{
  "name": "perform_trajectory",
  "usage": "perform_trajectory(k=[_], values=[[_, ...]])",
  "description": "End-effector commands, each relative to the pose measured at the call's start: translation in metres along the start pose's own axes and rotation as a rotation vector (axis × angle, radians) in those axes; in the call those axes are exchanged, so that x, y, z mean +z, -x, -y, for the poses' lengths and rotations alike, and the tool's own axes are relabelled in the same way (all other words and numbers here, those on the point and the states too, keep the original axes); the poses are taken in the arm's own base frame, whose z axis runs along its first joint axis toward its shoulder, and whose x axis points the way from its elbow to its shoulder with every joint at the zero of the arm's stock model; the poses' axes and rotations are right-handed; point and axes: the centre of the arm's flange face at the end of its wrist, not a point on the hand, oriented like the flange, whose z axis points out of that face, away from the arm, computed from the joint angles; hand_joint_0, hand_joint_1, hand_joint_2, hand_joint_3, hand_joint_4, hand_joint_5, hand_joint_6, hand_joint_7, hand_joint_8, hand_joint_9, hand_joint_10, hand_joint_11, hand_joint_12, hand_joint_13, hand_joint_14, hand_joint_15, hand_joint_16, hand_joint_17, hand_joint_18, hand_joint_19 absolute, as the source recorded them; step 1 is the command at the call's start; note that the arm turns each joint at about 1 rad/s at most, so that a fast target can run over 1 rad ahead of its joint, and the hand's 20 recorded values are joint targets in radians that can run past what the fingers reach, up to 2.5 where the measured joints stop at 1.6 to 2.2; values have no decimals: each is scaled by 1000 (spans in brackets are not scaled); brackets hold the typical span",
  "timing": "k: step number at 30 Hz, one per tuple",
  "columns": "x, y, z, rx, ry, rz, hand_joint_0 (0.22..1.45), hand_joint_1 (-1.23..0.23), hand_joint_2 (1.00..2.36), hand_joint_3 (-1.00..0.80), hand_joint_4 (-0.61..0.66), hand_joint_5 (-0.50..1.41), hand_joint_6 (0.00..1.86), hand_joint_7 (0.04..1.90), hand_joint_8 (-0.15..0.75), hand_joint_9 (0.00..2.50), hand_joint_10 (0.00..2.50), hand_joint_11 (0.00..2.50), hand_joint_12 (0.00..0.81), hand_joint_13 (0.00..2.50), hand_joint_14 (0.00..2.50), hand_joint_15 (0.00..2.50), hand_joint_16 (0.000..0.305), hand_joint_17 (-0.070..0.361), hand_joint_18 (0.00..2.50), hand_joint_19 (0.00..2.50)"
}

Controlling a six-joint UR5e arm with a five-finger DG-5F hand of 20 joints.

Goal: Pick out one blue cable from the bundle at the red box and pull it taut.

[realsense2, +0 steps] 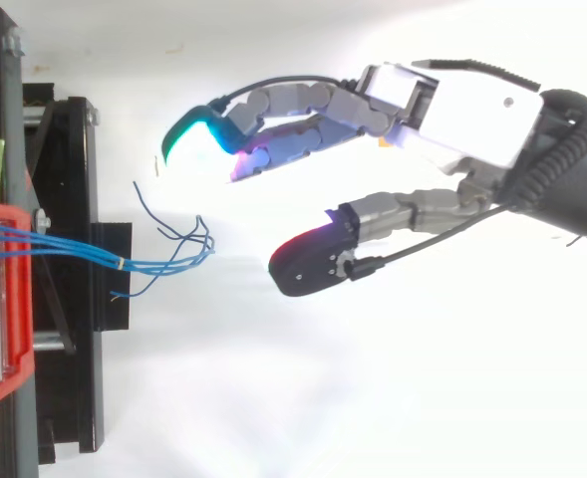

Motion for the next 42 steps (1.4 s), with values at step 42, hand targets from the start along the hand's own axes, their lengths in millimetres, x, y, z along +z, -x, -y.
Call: perform_trajectory(k=[42], values=[[56, -47, 63, 212, 105, -44, 533, -639, 1000, -500, 174, -182, 502, 720, 237, 797, 7, 161, 300, 655, 7, 160, 45, 101, 520, 503]])
